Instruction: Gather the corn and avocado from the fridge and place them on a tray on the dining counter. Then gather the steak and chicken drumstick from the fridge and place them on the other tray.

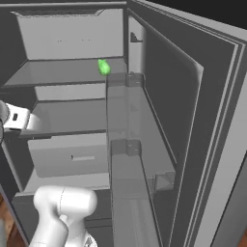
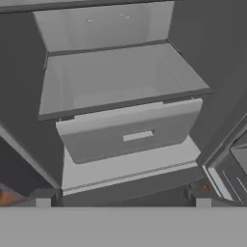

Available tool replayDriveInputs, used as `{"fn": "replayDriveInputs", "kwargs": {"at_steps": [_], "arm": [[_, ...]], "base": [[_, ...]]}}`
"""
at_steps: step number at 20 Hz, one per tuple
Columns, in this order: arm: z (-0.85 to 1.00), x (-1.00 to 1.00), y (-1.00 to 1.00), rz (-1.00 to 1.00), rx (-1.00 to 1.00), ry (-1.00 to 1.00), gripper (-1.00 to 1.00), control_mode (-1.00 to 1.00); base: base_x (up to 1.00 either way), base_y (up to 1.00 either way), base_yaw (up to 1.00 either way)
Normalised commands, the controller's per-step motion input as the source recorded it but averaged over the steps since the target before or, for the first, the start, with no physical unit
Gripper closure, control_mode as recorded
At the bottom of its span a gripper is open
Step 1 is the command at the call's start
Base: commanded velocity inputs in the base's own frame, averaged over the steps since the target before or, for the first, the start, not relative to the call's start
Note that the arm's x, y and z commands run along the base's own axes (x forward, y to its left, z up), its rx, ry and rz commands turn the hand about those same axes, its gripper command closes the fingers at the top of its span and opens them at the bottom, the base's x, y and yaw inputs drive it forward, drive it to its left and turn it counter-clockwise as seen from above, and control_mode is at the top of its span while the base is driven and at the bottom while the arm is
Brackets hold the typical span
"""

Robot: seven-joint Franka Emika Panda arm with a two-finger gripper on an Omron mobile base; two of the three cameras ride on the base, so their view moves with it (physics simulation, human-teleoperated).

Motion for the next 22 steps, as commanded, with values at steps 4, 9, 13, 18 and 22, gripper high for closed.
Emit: {"fn": "replayDriveInputs", "kwargs": {"at_steps": [4,9,13,18,22], "arm": [[0.80,0.37,-0.45,0.02,-0.02,-0.12,-1.00,-1.00],[0.77,0.34,-0.47,0.00,-0.05,-0.11,-1.00,-1.00],[0.55,0.46,-0.38,0.01,-0.02,-0.05,-1.00,-1.00],[0.02,0.66,-0.26,0.00,0.00,0.00,-1.00,-1.00],[-0.01,0.87,-0.18,0.00,0.00,0.00,-1.00,-1.00]], "base": [[0.00,0.00,0.00],[0.00,0.00,0.00],[0.00,0.00,0.00],[0.00,0.00,0.00],[0.00,0.00,0.00]]}}
